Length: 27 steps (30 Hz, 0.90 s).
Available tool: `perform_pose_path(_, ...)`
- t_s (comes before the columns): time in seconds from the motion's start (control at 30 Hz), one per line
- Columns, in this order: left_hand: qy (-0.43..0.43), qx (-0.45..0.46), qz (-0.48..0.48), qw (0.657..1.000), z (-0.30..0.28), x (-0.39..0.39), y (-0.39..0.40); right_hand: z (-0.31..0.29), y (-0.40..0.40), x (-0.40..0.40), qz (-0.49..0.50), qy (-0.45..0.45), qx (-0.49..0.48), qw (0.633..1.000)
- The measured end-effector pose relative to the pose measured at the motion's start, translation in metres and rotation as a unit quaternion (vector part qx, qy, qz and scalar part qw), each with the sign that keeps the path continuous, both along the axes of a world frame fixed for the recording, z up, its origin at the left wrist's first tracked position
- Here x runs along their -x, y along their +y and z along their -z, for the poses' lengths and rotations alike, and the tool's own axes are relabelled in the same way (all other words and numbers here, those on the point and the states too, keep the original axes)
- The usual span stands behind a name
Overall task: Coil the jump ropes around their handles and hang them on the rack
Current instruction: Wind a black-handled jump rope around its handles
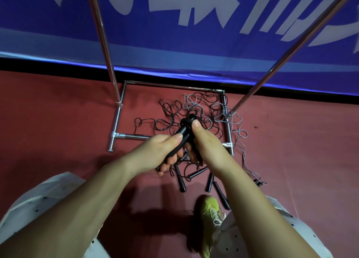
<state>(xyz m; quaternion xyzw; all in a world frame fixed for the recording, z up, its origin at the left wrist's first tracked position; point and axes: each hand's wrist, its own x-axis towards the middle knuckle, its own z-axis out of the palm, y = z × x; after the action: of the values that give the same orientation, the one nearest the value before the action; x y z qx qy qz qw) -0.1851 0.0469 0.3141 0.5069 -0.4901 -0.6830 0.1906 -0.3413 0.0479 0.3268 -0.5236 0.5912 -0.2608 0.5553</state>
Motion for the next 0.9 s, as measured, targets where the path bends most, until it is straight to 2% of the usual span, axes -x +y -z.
perform_pose_path(0.13, 0.072, -0.039, -0.005, 0.997, -0.003, 0.000, 0.000, 0.000, -0.001, 0.004, 0.011, -0.003, -0.014, 1.000)
perform_pose_path(0.2, 0.073, -0.047, -0.021, 0.996, -0.003, 0.002, -0.001, 0.007, -0.006, 0.003, 0.018, -0.012, -0.034, 0.999)
perform_pose_path(0.33, -0.027, -0.001, -0.028, 0.999, 0.006, 0.005, -0.003, 0.023, -0.021, -0.002, 0.084, -0.087, -0.144, 0.982)
perform_pose_path(0.47, -0.073, 0.010, -0.020, 0.997, 0.014, 0.006, -0.005, 0.015, -0.009, 0.006, 0.020, 0.028, -0.115, 0.993)
perform_pose_path(0.53, -0.035, -0.006, -0.029, 0.999, 0.011, 0.004, -0.006, 0.013, -0.009, 0.010, 0.015, 0.051, -0.083, 0.995)
perform_pose_path(0.67, 0.082, -0.069, -0.077, 0.991, 0.003, -0.001, -0.010, 0.009, -0.014, 0.009, 0.046, 0.002, -0.053, 0.998)
perform_pose_path(0.8, 0.099, -0.113, -0.093, 0.984, 0.005, 0.000, -0.011, 0.010, -0.011, 0.004, 0.058, 0.028, -0.016, 0.998)
perform_pose_path(0.9, 0.157, -0.166, -0.047, 0.973, 0.001, -0.004, -0.012, 0.009, -0.014, 0.007, 0.094, 0.013, -0.017, 0.995)
